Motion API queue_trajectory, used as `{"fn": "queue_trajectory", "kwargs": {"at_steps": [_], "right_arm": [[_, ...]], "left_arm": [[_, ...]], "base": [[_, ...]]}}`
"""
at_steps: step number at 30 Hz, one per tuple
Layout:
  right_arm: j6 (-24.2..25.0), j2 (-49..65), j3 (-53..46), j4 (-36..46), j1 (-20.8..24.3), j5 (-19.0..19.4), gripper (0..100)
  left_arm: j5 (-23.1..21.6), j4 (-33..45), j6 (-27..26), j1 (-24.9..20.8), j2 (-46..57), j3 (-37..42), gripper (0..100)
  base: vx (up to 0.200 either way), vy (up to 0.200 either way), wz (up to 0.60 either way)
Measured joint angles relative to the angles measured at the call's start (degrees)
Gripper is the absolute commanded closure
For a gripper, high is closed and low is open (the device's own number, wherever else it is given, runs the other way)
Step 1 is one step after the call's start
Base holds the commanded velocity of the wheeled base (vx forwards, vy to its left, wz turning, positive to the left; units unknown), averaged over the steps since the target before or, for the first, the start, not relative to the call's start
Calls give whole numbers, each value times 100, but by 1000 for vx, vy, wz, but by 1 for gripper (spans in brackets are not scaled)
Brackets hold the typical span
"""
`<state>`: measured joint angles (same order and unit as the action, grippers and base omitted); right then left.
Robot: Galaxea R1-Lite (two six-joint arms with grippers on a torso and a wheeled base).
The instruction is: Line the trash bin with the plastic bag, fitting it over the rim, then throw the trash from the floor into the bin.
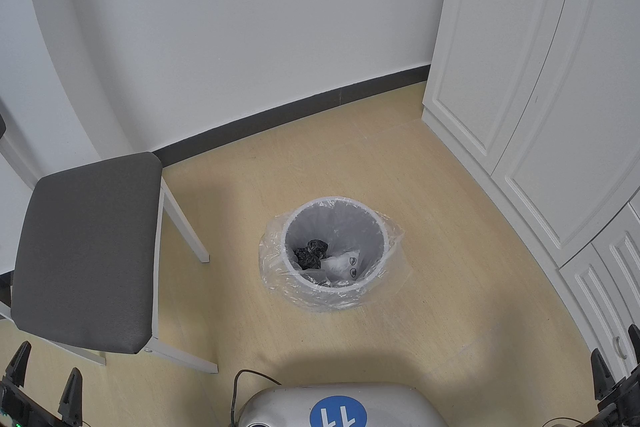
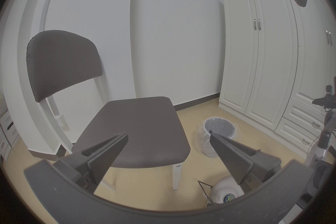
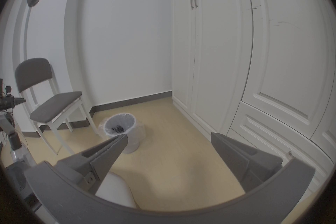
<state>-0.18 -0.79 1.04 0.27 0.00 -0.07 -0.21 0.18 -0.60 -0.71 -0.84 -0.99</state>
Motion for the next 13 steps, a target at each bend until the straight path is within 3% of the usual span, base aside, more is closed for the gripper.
{"fn": "queue_trajectory", "kwargs": {"at_steps": [13], "right_arm": [[34,-5,-2,-32,10,-2,0]], "left_arm": [[50,-9,196,0,-1,0,0]], "base": [[0,0,0]]}}
